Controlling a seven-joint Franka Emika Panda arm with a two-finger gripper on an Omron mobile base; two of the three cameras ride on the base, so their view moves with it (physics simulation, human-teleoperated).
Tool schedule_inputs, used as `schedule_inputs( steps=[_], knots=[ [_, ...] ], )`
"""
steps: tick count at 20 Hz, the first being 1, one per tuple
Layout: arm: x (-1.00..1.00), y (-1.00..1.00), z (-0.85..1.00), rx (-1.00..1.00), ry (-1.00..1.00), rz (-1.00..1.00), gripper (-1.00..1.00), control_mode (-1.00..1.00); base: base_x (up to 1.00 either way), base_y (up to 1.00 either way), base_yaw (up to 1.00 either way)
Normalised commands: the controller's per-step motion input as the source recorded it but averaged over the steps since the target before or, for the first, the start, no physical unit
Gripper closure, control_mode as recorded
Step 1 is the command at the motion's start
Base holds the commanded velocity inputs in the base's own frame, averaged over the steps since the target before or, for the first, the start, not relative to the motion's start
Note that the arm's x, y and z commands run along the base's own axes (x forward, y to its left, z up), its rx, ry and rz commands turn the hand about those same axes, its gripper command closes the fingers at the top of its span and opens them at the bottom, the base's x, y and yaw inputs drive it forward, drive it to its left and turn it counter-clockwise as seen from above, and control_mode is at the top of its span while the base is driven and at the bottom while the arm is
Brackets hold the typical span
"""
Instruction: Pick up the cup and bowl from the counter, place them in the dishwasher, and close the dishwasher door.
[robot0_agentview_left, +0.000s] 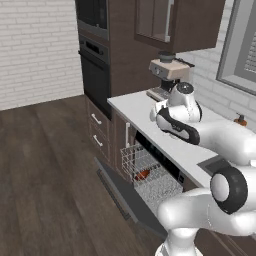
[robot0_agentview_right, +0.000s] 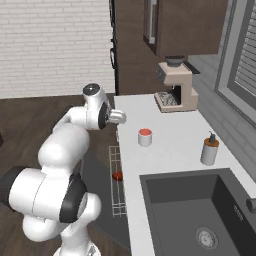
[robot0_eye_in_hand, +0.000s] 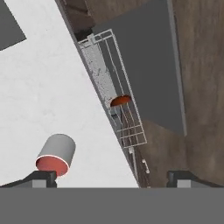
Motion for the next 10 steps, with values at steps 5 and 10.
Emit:
schedule_inputs(
  steps=[5, 10],
  knots=[
    [0.47, -0.34, -0.63, -0.20, 0.12, -0.07, -1.00, -1.00, 0.00, 0.00, 0.00],
    [0.47, -0.66, -0.17, 0.00, 0.23, 0.00, -1.00, -1.00, 0.00, 0.00, 0.00]
  ],
)
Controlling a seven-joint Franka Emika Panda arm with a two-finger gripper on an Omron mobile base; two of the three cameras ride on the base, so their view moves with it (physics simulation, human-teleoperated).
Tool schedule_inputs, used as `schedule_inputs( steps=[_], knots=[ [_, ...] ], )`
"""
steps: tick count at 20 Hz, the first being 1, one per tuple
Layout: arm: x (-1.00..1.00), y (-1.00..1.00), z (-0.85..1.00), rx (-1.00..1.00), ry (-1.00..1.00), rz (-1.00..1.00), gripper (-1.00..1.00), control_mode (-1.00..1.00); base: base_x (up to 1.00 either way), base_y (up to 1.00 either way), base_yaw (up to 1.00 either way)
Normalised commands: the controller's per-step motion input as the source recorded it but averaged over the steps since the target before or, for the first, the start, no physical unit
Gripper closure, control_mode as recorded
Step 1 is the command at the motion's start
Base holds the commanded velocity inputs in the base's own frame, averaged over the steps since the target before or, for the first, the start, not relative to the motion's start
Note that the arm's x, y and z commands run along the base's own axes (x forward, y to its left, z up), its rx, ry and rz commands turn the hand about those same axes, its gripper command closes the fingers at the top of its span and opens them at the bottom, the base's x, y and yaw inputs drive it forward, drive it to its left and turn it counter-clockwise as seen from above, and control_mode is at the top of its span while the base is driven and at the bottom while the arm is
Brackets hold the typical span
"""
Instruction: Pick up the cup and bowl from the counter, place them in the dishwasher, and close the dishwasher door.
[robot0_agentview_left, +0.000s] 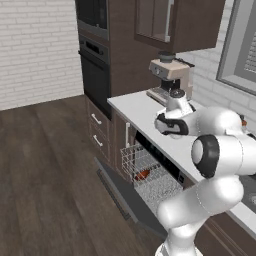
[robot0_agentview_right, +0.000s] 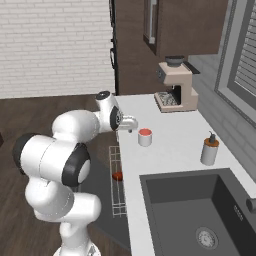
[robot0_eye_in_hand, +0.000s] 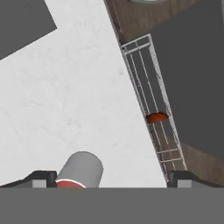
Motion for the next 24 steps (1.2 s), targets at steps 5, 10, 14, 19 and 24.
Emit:
schedule_inputs(
  steps=[5, 10, 14, 19, 24],
  knots=[
    [0.17, -0.42, 0.00, 0.00, 0.12, 0.01, -1.00, -1.00, 0.00, 0.00, 0.00],
    [0.20, -0.17, -0.19, 0.00, 0.04, 0.07, -1.00, -1.00, 0.00, 0.00, 0.00],
    [0.45, -0.16, -0.32, 0.00, 0.00, 0.09, -1.00, -1.00, 0.00, 0.00, 0.00],
    [0.56, -0.14, -0.33, 0.01, 0.00, 0.11, -1.00, -1.00, 0.00, 0.00, 0.00],
    [0.55, 0.00, -0.29, 0.08, 0.00, 0.14, -1.00, -1.00, 0.00, 0.00, 0.00]
  ],
)
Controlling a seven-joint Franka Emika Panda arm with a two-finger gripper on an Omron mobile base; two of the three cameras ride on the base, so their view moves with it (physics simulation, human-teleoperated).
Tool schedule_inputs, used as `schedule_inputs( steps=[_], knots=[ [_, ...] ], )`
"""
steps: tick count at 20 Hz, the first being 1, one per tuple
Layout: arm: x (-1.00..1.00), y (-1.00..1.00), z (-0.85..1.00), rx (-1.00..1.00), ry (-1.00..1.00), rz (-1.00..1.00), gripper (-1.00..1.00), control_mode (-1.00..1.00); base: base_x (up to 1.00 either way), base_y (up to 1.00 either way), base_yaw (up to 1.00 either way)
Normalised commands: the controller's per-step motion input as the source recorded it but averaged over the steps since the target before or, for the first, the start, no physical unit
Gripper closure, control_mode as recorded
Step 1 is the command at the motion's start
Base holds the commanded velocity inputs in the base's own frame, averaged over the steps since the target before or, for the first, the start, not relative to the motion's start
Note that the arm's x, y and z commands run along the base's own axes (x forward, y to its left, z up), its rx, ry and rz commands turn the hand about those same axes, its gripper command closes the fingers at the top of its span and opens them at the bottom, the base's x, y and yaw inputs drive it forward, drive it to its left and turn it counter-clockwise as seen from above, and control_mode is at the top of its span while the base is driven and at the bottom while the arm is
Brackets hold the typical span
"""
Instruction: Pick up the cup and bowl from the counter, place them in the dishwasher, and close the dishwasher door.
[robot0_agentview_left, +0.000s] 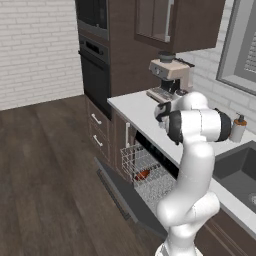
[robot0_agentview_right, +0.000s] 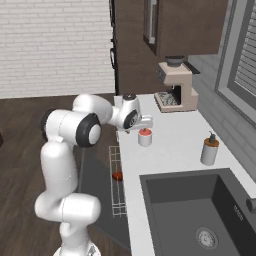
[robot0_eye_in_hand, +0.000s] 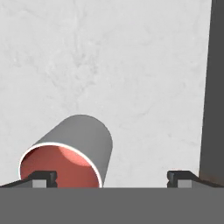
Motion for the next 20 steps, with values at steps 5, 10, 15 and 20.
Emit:
schedule_inputs(
  steps=[5, 10, 15, 20],
  knots=[
    [0.38, -0.08, -0.17, 0.02, 0.00, 0.10, -1.00, -1.00, 0.00, 0.00, 0.00],
    [0.09, -0.07, -0.07, 0.00, 0.03, 0.00, -1.00, -1.00, 0.00, 0.00, 0.00],
    [0.00, -0.17, -0.14, 0.00, 0.08, 0.00, -1.00, -1.00, 0.00, 0.00, 0.00],
    [0.03, -0.07, -0.19, 0.00, 0.05, 0.00, -1.00, -1.00, 0.00, 0.00, 0.00]
  ],
)
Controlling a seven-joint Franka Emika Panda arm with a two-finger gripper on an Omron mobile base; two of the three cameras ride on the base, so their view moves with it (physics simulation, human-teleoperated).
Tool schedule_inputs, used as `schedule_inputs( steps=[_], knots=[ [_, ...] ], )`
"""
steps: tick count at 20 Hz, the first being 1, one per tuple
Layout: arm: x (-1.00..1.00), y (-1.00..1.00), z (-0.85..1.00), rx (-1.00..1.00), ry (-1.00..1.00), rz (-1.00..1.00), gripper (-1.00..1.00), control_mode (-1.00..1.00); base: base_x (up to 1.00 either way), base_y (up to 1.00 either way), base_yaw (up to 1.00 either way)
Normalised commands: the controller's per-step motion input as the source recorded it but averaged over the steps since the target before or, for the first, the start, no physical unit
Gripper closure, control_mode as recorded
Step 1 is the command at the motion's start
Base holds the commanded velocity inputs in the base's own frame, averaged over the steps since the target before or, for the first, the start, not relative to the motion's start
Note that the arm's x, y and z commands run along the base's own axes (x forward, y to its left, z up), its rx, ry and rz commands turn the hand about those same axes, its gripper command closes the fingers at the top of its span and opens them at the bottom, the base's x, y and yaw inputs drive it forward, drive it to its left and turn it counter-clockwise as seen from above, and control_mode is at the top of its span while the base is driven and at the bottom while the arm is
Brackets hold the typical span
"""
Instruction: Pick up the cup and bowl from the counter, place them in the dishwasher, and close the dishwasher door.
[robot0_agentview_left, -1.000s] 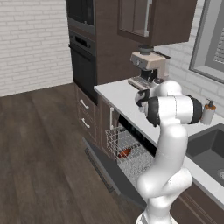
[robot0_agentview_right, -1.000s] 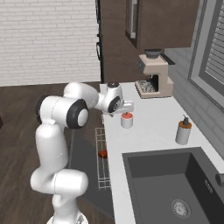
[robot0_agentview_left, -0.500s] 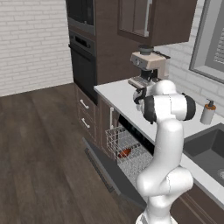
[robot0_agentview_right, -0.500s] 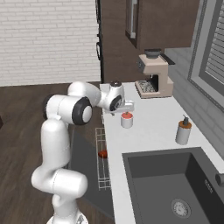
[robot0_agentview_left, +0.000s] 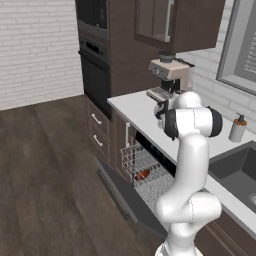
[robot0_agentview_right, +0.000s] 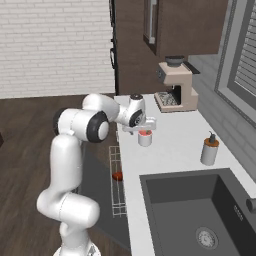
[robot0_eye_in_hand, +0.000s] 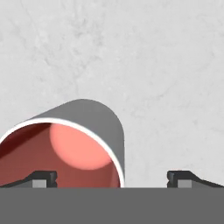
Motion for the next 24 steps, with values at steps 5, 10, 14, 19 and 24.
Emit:
schedule_inputs(
  steps=[5, 10, 14, 19, 24],
  knots=[
    [0.04, -0.01, -0.24, 0.00, 0.04, 0.00, 1.00, -1.00, 0.00, 0.00, 0.00],
    [-0.01, 0.00, -0.27, 0.00, 0.07, 0.01, 1.00, -1.00, 0.00, 0.00, 0.00],
    [-0.04, 0.09, -0.13, 0.00, 0.00, 0.01, 1.00, -1.00, 0.00, 0.00, 0.00],
    [-0.12, 0.27, 0.00, 0.00, 0.00, 0.00, 1.00, -1.00, 0.00, 0.00, 0.00],
    [-0.51, 0.78, 0.04, 0.00, 0.00, 0.00, 1.00, -1.00, 0.00, 0.00, 0.00]
  ],
)
